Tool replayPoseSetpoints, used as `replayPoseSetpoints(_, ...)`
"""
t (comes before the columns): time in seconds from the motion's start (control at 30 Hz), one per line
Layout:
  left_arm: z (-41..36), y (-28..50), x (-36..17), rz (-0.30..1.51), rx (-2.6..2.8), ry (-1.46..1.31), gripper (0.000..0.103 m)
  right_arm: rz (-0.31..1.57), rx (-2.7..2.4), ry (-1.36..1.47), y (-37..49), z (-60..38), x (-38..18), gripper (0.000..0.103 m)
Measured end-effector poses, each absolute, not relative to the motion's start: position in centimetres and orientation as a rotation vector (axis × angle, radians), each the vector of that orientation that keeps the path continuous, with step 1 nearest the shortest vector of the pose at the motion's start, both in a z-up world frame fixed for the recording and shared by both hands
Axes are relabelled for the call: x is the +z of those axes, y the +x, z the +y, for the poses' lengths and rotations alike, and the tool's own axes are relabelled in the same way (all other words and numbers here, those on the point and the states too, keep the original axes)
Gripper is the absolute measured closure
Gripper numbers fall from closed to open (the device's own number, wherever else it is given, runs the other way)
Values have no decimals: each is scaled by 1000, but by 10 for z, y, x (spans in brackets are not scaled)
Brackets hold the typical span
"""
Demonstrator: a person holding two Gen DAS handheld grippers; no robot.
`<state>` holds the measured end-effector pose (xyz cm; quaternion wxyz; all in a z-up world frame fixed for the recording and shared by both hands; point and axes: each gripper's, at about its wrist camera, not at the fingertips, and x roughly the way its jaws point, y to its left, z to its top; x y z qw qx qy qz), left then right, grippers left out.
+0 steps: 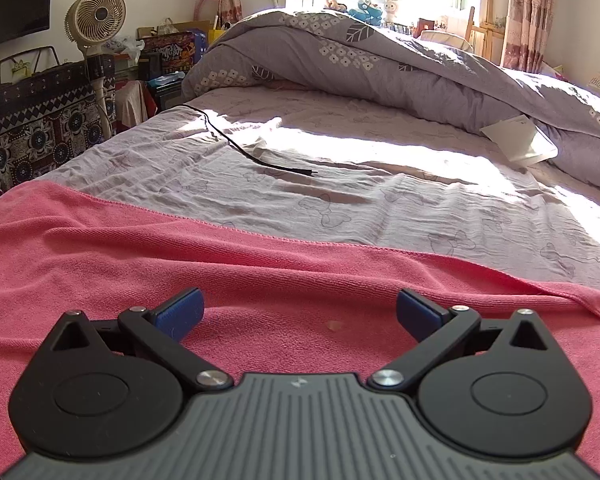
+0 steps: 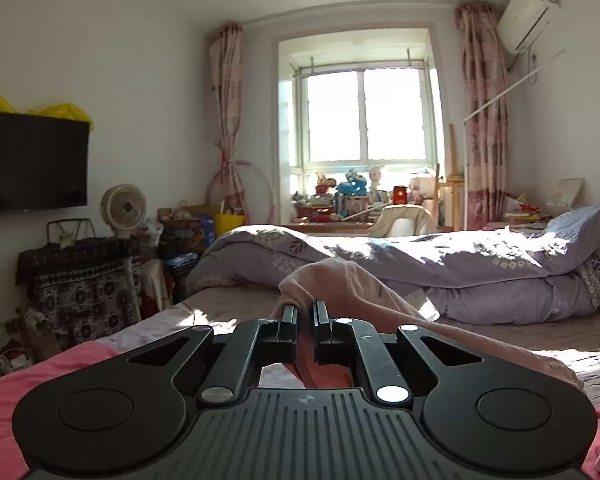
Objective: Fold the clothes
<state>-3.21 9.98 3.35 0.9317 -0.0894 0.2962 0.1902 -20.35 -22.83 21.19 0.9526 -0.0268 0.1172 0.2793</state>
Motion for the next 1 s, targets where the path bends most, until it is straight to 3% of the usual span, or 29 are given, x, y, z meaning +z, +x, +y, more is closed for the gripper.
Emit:
replayPoseSetpoints(0.1,105,-43,36,592,366,-223,0,478,707,-159,-255,-229,158,88)
replayPoseSetpoints(0.27,105,-51,26,628,268,-316,0,691,725,-282,-299,-227,87,62)
replayPoseSetpoints(0.4,96,-46,22,654,225,-302,0,584,497,-152,-254,-251,93,18)
replayPoseSetpoints(0.6,91,-43,22,649,197,-290,0,603,35,10,-127,-284,74,13)
replayPoseSetpoints(0.63,90,-42,21,654,198,-283,0,635,-2,2,-109,-282,66,18)
replayPoseSetpoints(0.67,89,-41,20,660,200,-273,0,686,-28,-10,-95,-279,52,30)
replayPoseSetpoints(0.7,88,-40,19,666,202,-263,0,738,-54,0,-87,-279,37,78)
replayPoseSetpoints(0.73,87,-39,19,669,202,-251,0,766,-67,44,-88,-281,30,95)
replayPoseSetpoints(0.8,85,-39,20,666,198,-239,0,697,57,142,-117,-285,36,96)
replayPoseSetpoints(1.0,81,-39,19,678,186,-228,0,464,479,20,-251,-281,109,96)
